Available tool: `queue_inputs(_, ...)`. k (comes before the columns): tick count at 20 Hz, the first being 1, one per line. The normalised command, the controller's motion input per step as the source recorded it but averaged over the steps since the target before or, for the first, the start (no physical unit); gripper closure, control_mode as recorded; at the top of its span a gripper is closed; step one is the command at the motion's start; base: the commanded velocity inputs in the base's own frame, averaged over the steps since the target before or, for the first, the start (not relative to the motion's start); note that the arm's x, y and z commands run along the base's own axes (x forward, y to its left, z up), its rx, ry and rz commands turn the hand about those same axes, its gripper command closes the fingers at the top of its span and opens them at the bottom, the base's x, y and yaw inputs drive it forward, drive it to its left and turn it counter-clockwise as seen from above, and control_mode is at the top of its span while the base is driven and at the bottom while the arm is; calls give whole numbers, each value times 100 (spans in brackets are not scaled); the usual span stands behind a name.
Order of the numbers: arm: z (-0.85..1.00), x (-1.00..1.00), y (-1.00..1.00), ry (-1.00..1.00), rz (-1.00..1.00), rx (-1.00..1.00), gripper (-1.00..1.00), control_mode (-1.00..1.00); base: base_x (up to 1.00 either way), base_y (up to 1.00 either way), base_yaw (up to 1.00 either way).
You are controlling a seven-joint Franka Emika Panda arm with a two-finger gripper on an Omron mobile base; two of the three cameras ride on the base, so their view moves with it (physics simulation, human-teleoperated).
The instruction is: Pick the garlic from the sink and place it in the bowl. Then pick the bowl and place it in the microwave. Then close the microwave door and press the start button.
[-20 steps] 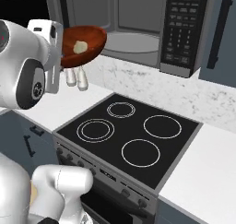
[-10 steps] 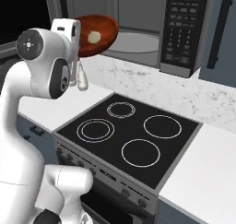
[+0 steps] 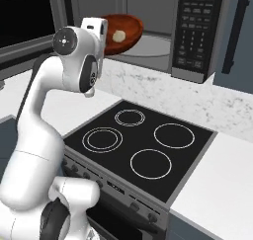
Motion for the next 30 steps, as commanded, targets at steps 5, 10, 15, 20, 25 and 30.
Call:
queue_inputs(5, -7, 78, -25, 0, 0, 0, 100, -100, 0, 0, 0)
queue_inputs(10, -35, 72, -5, 0, 0, 0, 100, -100, 0, 0, 0)
queue_inputs(15, -22, 70, -6, 0, 0, 0, 100, -100, 0, 0, 0)
queue_inputs(20, 1, 64, -19, -1, 0, 0, 100, -100, 0, 0, 0)
queue_inputs(25, -5, 73, -6, 0, 0, 0, 100, -100, 0, 0, 0)
queue_inputs(30, -40, 69, -15, 0, 0, 0, 100, -100, 0, 0, 0)
